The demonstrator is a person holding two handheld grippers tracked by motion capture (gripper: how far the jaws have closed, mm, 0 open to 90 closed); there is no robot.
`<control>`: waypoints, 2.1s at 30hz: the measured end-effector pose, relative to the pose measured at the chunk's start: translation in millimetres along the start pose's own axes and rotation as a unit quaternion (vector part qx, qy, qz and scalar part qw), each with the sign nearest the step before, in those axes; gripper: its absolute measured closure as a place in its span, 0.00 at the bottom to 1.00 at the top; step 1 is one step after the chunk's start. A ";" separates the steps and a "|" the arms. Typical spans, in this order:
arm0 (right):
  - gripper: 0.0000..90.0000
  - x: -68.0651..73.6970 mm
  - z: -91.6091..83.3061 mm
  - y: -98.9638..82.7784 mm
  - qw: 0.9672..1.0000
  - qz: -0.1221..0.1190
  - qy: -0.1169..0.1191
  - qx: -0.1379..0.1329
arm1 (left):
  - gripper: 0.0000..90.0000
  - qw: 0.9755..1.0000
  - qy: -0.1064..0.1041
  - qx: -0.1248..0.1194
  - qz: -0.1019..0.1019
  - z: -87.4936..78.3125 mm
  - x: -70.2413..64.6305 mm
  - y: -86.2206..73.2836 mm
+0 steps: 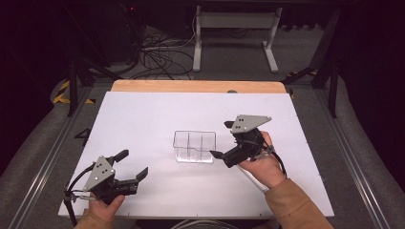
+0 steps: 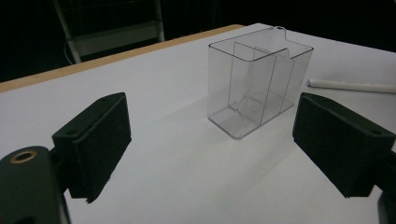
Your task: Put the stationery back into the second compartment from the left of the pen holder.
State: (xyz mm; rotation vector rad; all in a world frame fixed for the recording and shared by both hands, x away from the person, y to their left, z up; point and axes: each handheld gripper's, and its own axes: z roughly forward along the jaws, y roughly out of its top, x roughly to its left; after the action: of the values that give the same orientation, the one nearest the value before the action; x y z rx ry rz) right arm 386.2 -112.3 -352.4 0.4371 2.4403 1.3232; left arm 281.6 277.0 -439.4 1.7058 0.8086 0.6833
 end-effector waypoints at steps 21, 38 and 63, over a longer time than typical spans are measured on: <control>0.05 4.1 -27.1 -50.7 0.995 0.062 -0.060 0.048 | 0.13 1.000 0.000 0.003 0.003 0.3 -0.5 0.0; 0.16 5.7 -26.8 -80.0 0.984 0.125 -0.081 0.103 | 0.13 1.000 -0.001 0.003 0.006 0.1 0.3 0.1; 0.52 2.9 -9.1 -90.2 0.954 0.168 -0.101 0.227 | 0.14 1.000 -0.002 0.004 0.000 1.8 -1.0 -0.5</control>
State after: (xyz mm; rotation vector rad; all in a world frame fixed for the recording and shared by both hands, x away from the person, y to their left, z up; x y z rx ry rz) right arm 369.9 -165.0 -424.5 1.0888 2.5558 0.7569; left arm 282.3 275.2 -440.4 1.7140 0.8089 0.6766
